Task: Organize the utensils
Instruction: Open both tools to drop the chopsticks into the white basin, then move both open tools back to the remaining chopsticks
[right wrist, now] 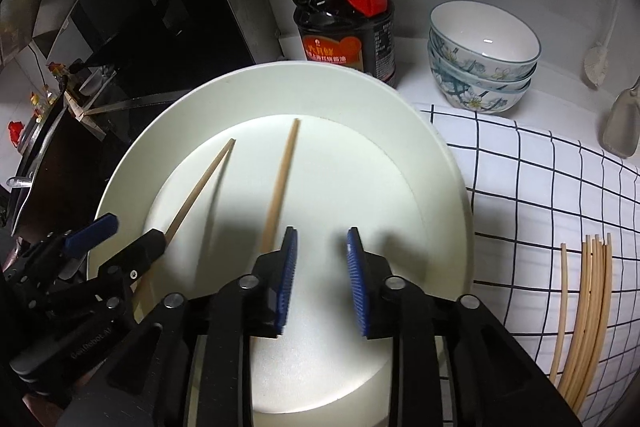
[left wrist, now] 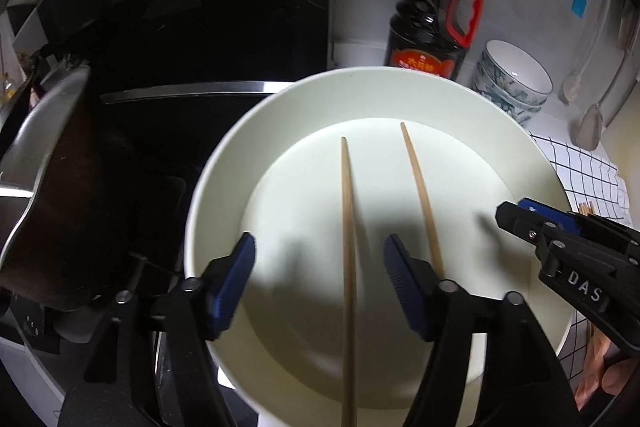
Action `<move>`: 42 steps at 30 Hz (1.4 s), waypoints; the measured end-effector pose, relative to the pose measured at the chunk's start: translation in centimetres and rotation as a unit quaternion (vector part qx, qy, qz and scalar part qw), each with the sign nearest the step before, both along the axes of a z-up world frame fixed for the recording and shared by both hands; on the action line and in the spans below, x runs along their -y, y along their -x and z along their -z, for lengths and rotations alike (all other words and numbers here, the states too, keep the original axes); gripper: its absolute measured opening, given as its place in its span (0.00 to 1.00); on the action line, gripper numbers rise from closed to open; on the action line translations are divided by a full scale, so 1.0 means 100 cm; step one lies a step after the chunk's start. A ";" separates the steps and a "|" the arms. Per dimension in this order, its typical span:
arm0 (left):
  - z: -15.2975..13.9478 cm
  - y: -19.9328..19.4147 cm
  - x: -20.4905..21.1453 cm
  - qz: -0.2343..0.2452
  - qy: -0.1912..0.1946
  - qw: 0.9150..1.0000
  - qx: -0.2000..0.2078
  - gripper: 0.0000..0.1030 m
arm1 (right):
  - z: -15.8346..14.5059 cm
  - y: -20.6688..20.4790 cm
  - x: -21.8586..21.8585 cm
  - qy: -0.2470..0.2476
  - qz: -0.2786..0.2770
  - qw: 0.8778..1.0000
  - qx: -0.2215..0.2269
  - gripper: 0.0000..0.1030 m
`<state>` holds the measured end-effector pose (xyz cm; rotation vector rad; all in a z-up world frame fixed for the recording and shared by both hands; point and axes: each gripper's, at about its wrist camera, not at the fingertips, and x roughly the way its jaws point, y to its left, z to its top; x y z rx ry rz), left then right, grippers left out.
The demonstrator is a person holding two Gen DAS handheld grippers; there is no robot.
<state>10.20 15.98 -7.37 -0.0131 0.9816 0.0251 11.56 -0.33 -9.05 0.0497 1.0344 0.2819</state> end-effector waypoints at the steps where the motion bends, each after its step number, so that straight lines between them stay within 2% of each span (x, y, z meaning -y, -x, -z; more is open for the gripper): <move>1: -0.002 0.001 -0.002 -0.004 0.001 1.000 0.002 0.70 | -0.002 0.001 0.000 -0.001 -0.001 1.000 0.002 0.33; 5: -0.009 0.008 -0.006 -0.009 -0.001 1.000 0.009 0.77 | -0.008 0.007 -0.001 -0.003 -0.004 1.000 0.012 0.38; 10: -0.018 0.014 -0.008 -0.011 0.000 1.000 0.019 0.81 | -0.016 0.013 0.002 -0.009 0.002 1.000 0.025 0.43; 16: -0.028 0.021 -0.007 -0.013 0.002 1.000 0.026 0.84 | -0.022 0.021 0.009 -0.017 0.008 0.999 0.030 0.44; 18: -0.028 0.022 -0.006 -0.012 0.001 1.000 0.027 0.84 | -0.024 0.024 0.013 -0.021 0.009 0.999 0.032 0.50; 26: -0.029 0.029 0.000 -0.017 0.002 1.000 0.022 0.84 | -0.029 0.036 0.028 -0.026 0.016 0.999 0.039 0.50; 34: -0.037 0.041 0.021 -0.008 0.004 1.000 0.026 0.86 | -0.029 0.053 0.056 -0.028 0.032 0.998 0.041 0.55; 42: -0.045 0.054 0.059 0.012 0.010 0.999 0.033 0.88 | -0.035 0.079 0.111 -0.028 0.068 0.996 0.045 0.58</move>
